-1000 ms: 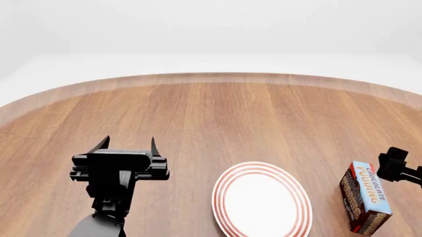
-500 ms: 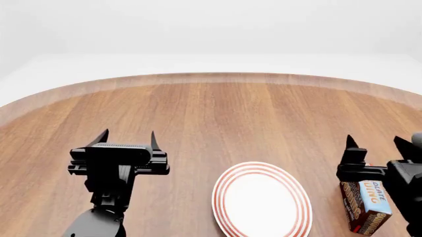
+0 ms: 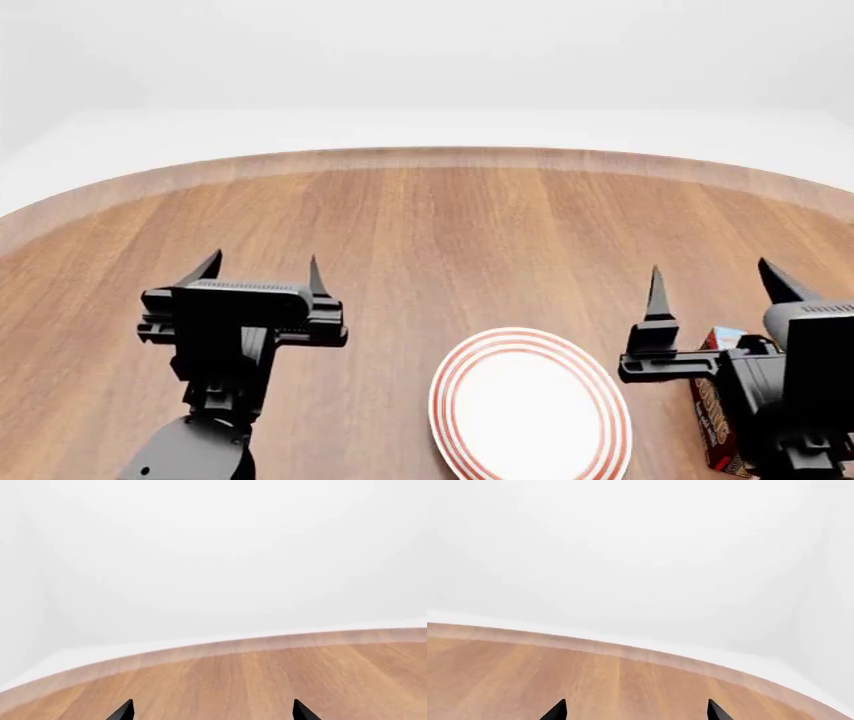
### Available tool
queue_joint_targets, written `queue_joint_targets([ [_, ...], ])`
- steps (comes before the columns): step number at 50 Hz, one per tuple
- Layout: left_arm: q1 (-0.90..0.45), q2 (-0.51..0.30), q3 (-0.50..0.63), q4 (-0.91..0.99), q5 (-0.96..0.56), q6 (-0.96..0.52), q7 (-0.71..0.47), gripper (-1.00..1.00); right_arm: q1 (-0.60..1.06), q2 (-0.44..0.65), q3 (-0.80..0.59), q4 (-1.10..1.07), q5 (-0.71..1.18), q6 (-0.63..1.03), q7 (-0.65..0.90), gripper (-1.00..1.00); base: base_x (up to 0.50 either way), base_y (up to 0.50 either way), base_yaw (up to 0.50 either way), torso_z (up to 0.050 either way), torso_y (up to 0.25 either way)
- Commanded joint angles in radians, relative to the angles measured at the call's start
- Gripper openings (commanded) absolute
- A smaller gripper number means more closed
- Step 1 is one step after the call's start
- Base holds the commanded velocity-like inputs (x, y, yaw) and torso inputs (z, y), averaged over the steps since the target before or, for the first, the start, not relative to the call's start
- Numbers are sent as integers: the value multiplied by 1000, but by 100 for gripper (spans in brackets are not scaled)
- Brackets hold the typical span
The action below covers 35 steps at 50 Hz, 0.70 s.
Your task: Put the chocolate pudding to the right of the plate.
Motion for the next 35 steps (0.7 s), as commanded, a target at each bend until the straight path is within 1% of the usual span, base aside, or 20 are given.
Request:
queue_joint_targets([
  [1,-12,-4,6,24,-5,-17,-4,100,24,-49,-108,-7,-136,-64,-8,100,0,0,0,0,0],
  [5,-13,-4,10,27,-5,-16,-5,100,58,-67,-145,16,-159,-74,-21,100,0,0,0,0,0],
  [22,-27,-7,10,35,-12,-21,-9,100,152,-98,-192,69,-179,-82,-48,100,0,0,0,0,0],
  [30,-106,-10,9,81,-27,-85,-14,100,270,-104,-232,60,-165,-13,-59,100,0,0,0,0,0],
  [35,-154,-5,4,98,-33,-108,-19,100,325,-104,-231,39,-143,20,-59,100,0,0,0,0,0],
])
